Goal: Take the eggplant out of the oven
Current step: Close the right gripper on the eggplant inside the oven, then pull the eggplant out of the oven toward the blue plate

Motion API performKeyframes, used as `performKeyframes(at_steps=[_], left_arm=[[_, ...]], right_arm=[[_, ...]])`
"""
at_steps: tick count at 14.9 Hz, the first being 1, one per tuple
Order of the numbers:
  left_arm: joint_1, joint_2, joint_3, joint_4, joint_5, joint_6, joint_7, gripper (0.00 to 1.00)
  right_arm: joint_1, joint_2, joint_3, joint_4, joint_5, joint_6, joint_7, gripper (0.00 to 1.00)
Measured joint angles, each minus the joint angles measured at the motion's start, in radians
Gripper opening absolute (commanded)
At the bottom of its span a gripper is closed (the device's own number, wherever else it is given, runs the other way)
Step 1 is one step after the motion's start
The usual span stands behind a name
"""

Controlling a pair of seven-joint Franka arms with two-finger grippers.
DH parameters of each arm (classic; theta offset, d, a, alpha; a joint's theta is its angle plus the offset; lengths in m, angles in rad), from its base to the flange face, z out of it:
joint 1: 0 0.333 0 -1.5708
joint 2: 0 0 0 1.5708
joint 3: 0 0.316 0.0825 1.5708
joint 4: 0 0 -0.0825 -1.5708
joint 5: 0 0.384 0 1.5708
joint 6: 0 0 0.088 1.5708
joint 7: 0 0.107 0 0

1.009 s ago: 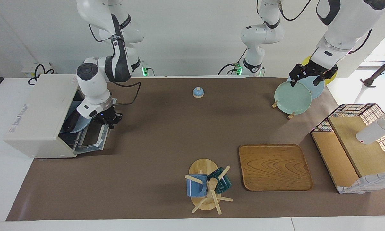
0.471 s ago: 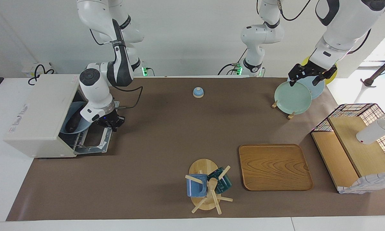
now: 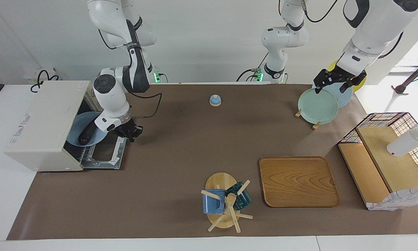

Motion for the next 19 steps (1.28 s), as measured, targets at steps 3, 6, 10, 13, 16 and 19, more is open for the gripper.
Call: performKeyframes(at_steps=[3,6,10,13,16,19], left_arm=[[0.0,0.0,0.0,0.0,0.004,0.005,0.0,1.0],[0.0,0.0,0.0,0.0,0.006,0.035,0.0,1.0],[0.0,0.0,0.0,-0.003,0.006,0.061,0.0,0.5],[0.0,0.0,0.0,-0.005,0.006,0.064,0.0,0.0],[0.001,0.0,0.0,-0.007,0.006,0.064,0.0,0.0],[0.001,0.0,0.0,-0.008,0.006,0.064,0.0,0.0]], right_arm=[[-0.04,-0.035,-0.016,0.065,-0.05,-0.122,-0.01,0.51],[-0.105,-0.062,-0.018,0.065,-0.079,-0.159,-0.032,0.49],[-0.14,-0.062,-0.018,0.042,-0.081,-0.155,-0.062,0.39],[-0.135,-0.062,-0.011,0.039,-0.081,-0.152,-0.06,0.37],[-0.13,-0.062,-0.011,0.038,-0.081,-0.151,-0.059,0.37],[-0.131,-0.065,-0.012,0.013,-0.081,-0.139,-0.059,0.37]])
